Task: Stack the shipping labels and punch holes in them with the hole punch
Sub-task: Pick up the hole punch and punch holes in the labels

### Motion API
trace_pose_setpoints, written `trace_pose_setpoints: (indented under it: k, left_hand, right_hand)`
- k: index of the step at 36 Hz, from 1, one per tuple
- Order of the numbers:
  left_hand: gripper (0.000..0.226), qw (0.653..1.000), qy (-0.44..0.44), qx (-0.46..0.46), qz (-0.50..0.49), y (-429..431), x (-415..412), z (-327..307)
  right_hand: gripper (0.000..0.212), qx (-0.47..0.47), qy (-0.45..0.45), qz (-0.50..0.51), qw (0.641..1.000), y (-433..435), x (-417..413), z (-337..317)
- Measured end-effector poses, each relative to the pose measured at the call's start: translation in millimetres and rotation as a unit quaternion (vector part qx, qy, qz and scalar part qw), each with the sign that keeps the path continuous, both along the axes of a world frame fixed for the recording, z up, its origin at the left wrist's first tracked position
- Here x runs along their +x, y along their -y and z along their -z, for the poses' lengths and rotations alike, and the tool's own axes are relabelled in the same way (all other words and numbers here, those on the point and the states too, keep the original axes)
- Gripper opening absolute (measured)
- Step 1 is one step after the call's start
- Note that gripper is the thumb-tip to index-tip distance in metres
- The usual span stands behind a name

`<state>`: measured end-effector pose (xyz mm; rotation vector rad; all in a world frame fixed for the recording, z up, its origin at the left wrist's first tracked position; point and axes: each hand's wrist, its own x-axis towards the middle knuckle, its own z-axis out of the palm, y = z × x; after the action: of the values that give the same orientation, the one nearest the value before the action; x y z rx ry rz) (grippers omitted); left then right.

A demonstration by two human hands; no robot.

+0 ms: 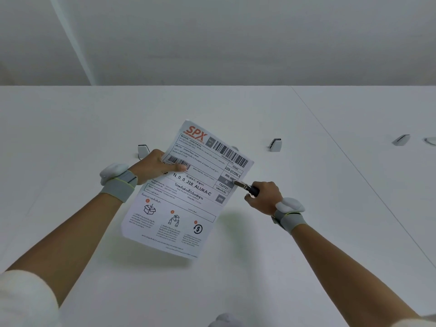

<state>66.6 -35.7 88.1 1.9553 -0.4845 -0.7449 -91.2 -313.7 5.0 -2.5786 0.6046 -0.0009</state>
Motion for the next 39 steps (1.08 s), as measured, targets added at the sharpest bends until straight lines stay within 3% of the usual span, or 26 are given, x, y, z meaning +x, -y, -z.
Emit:
trace_pose_setpoints:
  k: [17, 28, 35, 39]
  left_hand:
    - [0.045, 1.0, -0.003, 0.01, -0.01, 0.5, -5.2, 0.3]
    - [0.048, 1.0, -0.004, 0.021, -0.007, 0.6, -4.0, 1.2]
    - [0.055, 1.0, -0.011, 0.021, -0.019, -1.8, -1.9, 3.5]
    - [0.05, 1.0, -0.005, 0.018, -0.021, -2.6, 0.4, 3.3]
  right_hand:
    - [0.019, -0.007, -0.009, 0.003, 1.0, 6.5, 1.5, -6.7]
    - [0.035, -0.027, -0.025, 0.032, 0.999, 5.4, 0.1, -7.0]
    - [0.035, -0.014, -0.009, 0.006, 1.0, 4.3, -0.8, -9.1]
    - [0.024, -0.001, -0.006, -0.023, 1.0, 2.4, -0.9, -10.4]
